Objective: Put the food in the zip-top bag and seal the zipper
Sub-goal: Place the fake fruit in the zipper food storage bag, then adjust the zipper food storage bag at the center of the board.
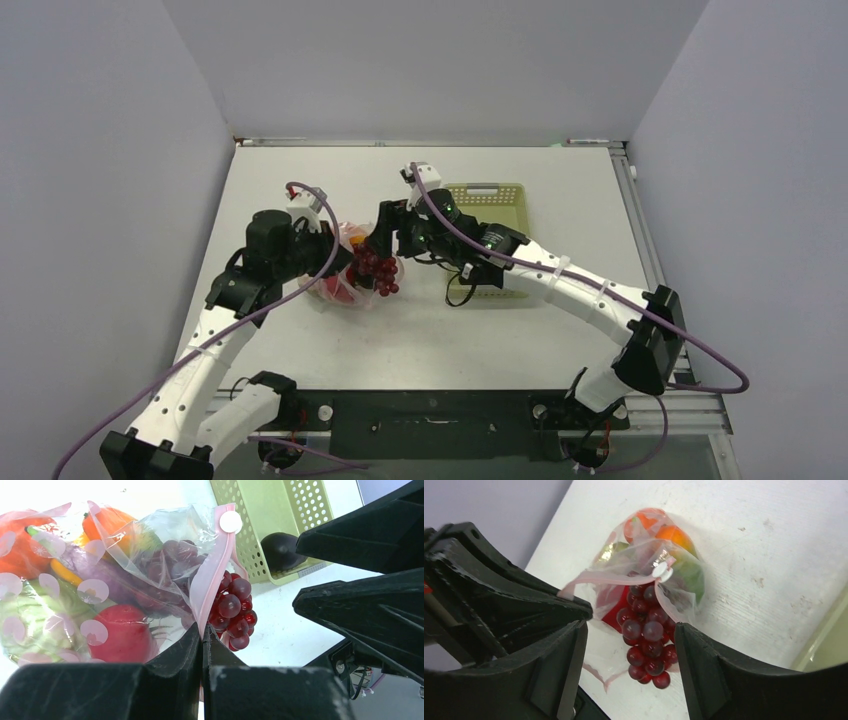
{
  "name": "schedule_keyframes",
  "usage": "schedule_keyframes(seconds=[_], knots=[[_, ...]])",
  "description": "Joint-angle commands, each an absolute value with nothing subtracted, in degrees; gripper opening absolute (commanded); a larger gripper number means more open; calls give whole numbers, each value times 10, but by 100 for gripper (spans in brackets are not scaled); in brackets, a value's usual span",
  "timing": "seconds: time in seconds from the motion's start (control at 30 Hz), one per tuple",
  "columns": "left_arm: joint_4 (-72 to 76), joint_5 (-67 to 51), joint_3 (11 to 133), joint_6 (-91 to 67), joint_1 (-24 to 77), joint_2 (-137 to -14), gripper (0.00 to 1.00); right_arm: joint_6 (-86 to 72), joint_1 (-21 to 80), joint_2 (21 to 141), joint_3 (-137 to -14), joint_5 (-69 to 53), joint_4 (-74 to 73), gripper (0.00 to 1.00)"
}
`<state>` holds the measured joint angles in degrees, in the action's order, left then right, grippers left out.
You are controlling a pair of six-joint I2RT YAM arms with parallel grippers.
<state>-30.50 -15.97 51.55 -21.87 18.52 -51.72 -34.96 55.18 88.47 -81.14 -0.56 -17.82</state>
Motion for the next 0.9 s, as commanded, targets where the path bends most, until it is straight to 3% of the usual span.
schedule_keyframes(seconds=[0.0, 0.5, 0.87], knots=[[-268, -173, 517, -221, 181, -511, 0, -344, 553, 853, -773, 37, -177, 64], [-268, -172, 518, -221, 180, -511, 0, -409, 552, 791, -616, 55, -130, 47], [-268, -174, 518, -221, 180, -512, 0, -427, 553, 813, -594, 42, -97, 41]])
